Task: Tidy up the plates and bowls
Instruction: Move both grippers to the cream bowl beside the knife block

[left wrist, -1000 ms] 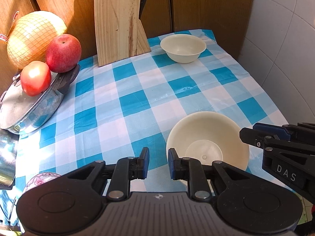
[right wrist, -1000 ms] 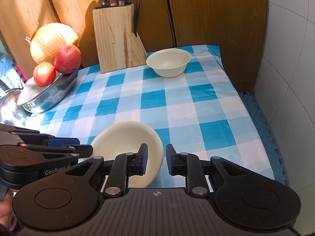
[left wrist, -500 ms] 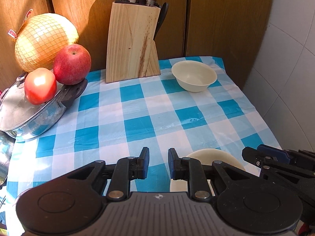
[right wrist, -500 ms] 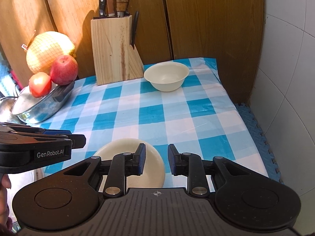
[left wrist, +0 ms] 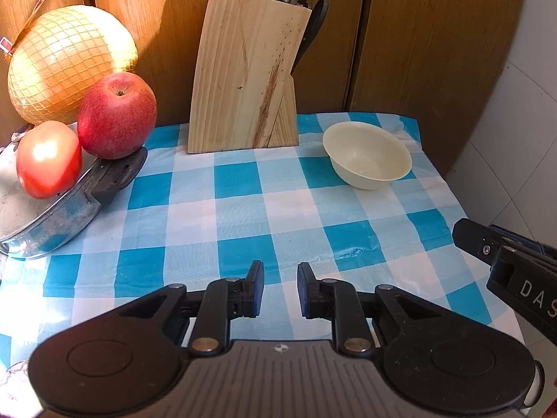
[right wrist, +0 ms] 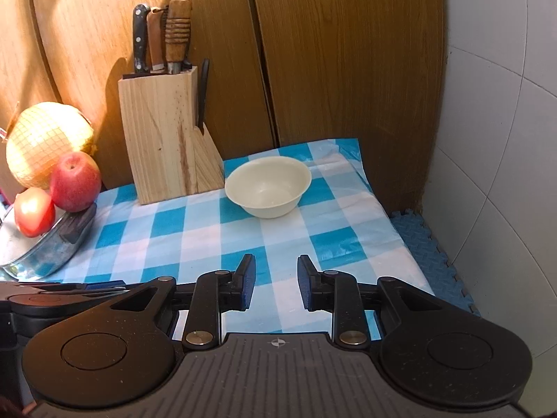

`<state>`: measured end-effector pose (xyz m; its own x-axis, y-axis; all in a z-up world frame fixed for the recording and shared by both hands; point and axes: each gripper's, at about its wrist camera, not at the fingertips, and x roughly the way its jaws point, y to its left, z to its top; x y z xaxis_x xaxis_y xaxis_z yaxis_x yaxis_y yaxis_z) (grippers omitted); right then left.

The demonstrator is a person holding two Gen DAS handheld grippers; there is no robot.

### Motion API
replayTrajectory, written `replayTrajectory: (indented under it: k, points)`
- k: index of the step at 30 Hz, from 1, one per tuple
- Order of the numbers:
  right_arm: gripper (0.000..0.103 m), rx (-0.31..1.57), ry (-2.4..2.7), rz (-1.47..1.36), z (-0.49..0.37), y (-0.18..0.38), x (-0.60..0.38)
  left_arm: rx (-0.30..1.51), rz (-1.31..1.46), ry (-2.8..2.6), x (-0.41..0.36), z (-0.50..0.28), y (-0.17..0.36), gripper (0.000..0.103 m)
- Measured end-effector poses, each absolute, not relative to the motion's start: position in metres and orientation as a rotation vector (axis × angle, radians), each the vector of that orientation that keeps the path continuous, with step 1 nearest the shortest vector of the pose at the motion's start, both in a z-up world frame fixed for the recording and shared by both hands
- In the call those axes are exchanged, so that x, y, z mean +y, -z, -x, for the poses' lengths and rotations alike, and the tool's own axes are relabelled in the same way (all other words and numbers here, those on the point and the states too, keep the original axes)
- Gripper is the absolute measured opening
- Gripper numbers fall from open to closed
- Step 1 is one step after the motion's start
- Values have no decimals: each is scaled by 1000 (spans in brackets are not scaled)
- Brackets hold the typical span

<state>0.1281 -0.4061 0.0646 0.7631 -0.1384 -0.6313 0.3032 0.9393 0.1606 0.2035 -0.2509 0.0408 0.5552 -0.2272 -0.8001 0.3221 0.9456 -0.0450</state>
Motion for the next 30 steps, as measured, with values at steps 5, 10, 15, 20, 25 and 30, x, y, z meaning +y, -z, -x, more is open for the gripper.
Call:
replayTrajectory:
  k: [5,10,15,20,25,30]
  points:
    - [38,668,255,-285,-146,-59,-411,921,-129,307,-257,-213,-37,15]
    - [38,669,270,-309,-162,-57,-417,941,-112,293,-262,-229,-30,15]
    - [38,667,280,-329,-173,-54,-426,939,-134,307,-276,-238,-26,15]
    - [38,683,299,-357,-184,-45,-440,964,-140,317,-284,-250,-15,15]
    - [39,689,312,-391,-197,-39,-452,964,-121,321,-289,-264,-14,15]
    - [39,697,325,-416,-215,-33,-461,967,-78,331,-296,-283,-15,15]
